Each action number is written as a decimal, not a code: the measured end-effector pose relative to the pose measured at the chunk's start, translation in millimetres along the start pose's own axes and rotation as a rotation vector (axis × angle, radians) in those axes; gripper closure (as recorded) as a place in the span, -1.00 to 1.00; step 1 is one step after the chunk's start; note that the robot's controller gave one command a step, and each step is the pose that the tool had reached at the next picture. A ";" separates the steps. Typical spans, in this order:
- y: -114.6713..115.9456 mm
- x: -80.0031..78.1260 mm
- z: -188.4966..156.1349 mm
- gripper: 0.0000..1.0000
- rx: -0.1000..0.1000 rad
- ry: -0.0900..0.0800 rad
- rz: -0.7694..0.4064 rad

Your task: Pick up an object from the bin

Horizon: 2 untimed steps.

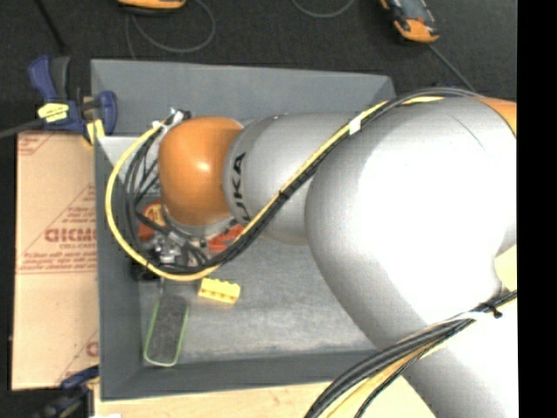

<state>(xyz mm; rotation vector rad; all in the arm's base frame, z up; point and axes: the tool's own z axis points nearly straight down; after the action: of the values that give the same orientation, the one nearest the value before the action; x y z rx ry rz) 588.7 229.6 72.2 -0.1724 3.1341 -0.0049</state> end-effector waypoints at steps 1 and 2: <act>-0.3 -6.7 1.1 1.00 0.003 0.002 0.037; -0.3 -5.9 0.0 1.00 0.002 0.002 0.041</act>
Offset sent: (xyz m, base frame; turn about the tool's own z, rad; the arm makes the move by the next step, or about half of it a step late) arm -0.0180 0.0038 0.0189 0.0214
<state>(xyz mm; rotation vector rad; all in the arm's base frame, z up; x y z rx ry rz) 594.6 229.9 72.2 -0.1077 3.1392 -0.0084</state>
